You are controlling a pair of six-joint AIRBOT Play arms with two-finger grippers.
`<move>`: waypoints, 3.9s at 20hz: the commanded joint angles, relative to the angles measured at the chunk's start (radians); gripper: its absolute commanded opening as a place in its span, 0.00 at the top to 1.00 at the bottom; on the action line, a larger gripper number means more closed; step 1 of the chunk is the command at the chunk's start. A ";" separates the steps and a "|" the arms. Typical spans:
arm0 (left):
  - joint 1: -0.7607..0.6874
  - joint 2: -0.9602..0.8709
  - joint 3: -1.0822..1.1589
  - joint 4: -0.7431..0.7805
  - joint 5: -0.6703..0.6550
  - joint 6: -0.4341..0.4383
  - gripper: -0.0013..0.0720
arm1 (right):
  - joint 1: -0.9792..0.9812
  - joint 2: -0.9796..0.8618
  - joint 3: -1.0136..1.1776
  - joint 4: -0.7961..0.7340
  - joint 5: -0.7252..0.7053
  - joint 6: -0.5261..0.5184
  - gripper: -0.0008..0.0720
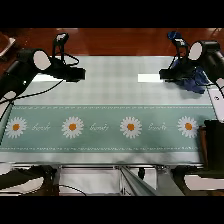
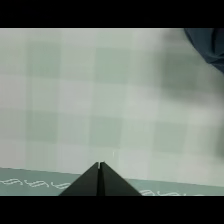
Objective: Fold the shirts.
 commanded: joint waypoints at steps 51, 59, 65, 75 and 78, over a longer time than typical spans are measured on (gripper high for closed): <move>0.109 0.073 0.029 0.045 0.025 0.038 0.29 | -0.385 -0.293 0.280 0.239 -0.146 -0.071 0.97; 0.135 0.555 -0.369 0.031 -0.045 -0.059 0.29 | -0.384 0.094 0.371 0.475 -0.296 -0.225 0.97; 0.097 0.813 -0.704 -0.091 0.109 -0.167 0.29 | -0.349 0.328 0.371 0.700 -0.243 -0.393 0.97; 0.037 0.795 -0.732 -0.124 0.166 -0.164 0.29 | 0.085 0.480 0.372 0.701 -0.281 -0.430 0.97; 0.037 0.789 -0.732 -0.124 0.166 -0.164 0.29 | 0.227 0.478 0.371 0.685 -0.249 -0.426 0.97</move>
